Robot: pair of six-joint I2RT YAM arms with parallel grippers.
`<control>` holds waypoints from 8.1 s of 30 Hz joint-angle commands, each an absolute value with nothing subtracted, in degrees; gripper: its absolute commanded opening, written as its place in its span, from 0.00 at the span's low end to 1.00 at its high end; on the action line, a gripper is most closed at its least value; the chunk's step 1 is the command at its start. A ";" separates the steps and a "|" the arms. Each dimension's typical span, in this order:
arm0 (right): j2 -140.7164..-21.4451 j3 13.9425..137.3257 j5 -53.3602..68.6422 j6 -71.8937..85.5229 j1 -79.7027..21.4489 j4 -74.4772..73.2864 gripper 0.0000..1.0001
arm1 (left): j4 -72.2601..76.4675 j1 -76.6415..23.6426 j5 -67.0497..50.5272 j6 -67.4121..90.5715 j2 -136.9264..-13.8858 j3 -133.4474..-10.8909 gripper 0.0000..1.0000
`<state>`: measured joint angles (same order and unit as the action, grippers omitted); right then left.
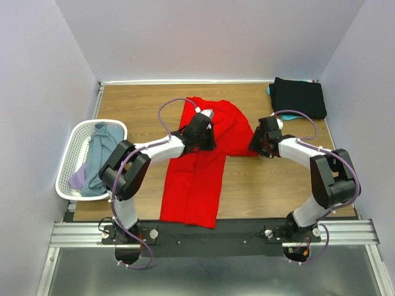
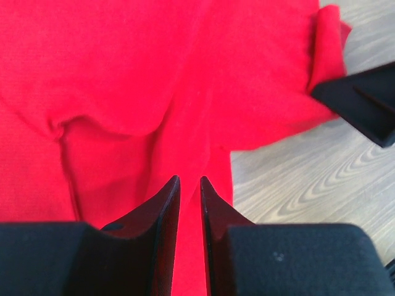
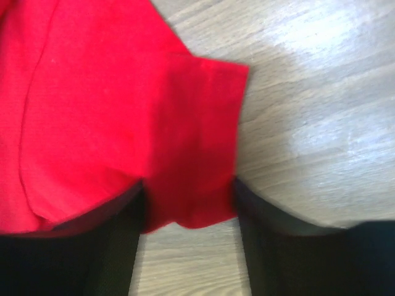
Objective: Fold and stack the t-shirts
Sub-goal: Fold the tshirt
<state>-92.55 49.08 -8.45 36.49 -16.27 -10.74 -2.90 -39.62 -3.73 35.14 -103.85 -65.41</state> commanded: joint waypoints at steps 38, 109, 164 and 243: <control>-89.37 70.73 -10.29 32.17 -16.26 -16.61 0.09 | -3.60 -35.16 -3.25 37.35 -108.11 -75.68 0.27; -137.11 104.68 -7.03 30.67 -25.41 -16.44 0.09 | -8.89 -51.59 4.13 49.66 -83.66 -37.70 0.32; -127.71 106.87 -3.43 28.21 -21.62 -16.44 0.09 | -13.01 -54.67 -2.20 45.26 -78.49 -40.25 0.21; -119.97 93.08 -9.05 34.19 -24.08 -17.05 0.63 | -11.43 -34.54 -1.22 35.33 -80.94 -49.83 0.27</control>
<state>-122.34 95.37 -6.15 32.21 -24.67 -16.58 -13.10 -34.83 -1.52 37.63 -77.71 -48.12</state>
